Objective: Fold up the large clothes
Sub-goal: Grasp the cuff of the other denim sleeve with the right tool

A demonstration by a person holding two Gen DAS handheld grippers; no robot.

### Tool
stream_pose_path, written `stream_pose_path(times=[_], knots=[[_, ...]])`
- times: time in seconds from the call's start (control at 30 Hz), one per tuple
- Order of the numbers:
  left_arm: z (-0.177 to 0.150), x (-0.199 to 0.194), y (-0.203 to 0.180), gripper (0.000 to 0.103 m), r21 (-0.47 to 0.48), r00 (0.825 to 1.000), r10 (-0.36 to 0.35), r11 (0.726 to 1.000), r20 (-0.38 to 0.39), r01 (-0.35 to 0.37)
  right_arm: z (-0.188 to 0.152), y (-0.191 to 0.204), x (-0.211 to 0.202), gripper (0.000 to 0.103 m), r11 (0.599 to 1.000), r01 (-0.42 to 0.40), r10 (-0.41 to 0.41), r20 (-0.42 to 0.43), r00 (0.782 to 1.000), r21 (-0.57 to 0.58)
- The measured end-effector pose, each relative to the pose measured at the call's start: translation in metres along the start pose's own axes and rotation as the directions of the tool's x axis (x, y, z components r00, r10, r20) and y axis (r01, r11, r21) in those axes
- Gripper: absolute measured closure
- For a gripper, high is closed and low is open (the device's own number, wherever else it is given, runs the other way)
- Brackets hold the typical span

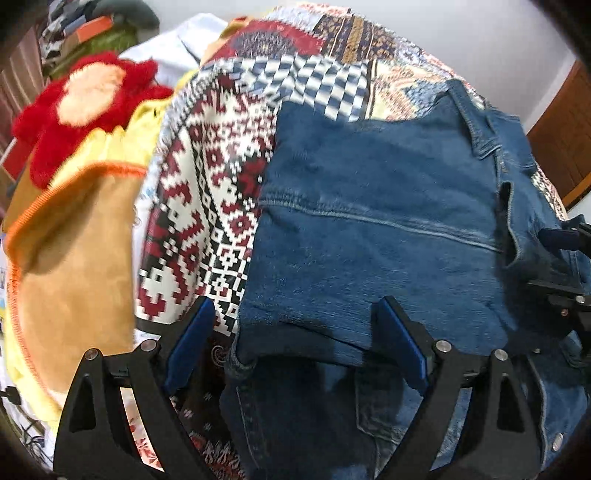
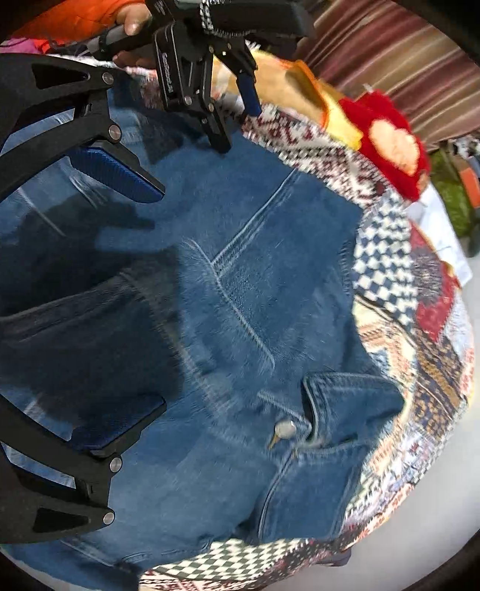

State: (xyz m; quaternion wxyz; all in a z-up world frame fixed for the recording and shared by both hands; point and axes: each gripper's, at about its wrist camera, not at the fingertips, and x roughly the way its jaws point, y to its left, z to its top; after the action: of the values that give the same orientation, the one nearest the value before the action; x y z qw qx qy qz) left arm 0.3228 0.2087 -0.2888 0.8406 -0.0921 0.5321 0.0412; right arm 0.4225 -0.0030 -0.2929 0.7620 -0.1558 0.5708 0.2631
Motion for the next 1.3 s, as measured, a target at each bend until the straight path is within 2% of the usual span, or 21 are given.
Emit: stream_pose_path(times=[0.13,0.17,0.27,0.33,0.4,0.47,0.5,0.63,0.77,0.97,1.1,1.3], knots=[[-0.004,0.009,-0.005,0.013,0.036,1.0,0.027,0.999,-0.003,-0.027,0.001,0.0,0.01,0.002,0.999,0.024,-0.024,0.008,1.0,-0.023],[-0.004,0.01,-0.008,0.013,0.048,0.999,0.038,0.998,-0.004,-0.037,0.0,0.0,0.009,0.006,0.999,0.036,-0.035,0.021,0.999,-0.032],[-0.005,0.015,-0.012,0.013,0.064,0.998,0.057,0.996,-0.007,-0.057,-0.001,-0.005,0.001,0.029,0.997,0.068,-0.067,0.055,0.996,-0.029],[-0.004,0.016,-0.013,0.013,0.06,0.998,0.061,0.996,-0.01,-0.06,-0.001,-0.013,-0.008,0.042,0.999,0.043,-0.042,0.074,0.996,-0.008],[-0.003,0.015,-0.012,0.013,0.05,0.998,0.063,0.997,-0.015,-0.062,-0.004,-0.023,-0.018,0.067,1.0,-0.001,-0.001,0.091,0.996,0.017],[-0.004,0.009,-0.015,0.013,0.057,0.998,0.069,0.996,-0.007,-0.069,-0.006,-0.033,-0.032,0.078,0.997,-0.062,0.056,0.112,0.992,0.047],[-0.004,0.004,-0.017,0.013,0.064,0.997,0.075,0.995,0.001,-0.075,-0.008,-0.036,-0.039,0.081,0.996,-0.068,0.06,0.13,0.99,0.057],[0.001,-0.021,-0.031,0.013,0.103,0.994,0.092,0.99,0.057,-0.097,-0.015,-0.051,-0.067,0.086,0.993,-0.08,0.061,0.2,0.978,0.092],[0.014,-0.045,-0.052,0.013,0.118,0.992,0.058,0.99,0.11,-0.071,-0.027,-0.072,-0.095,0.088,0.988,-0.087,0.05,0.263,0.963,0.13],[0.022,-0.063,-0.106,0.013,0.196,0.987,0.017,0.979,0.163,-0.049,-0.053,-0.108,-0.131,0.092,0.976,-0.093,0.024,0.326,0.945,0.197],[0.018,-0.054,-0.139,0.013,0.244,0.992,-0.027,0.97,0.127,-0.005,-0.077,-0.134,-0.138,0.092,0.963,-0.101,0.016,0.322,0.946,0.249],[-0.004,-0.017,-0.177,0.013,0.3,0.999,-0.053,0.952,-0.011,0.054,-0.12,-0.162,-0.12,0.092,0.95,-0.067,-0.011,0.248,0.969,0.305]])
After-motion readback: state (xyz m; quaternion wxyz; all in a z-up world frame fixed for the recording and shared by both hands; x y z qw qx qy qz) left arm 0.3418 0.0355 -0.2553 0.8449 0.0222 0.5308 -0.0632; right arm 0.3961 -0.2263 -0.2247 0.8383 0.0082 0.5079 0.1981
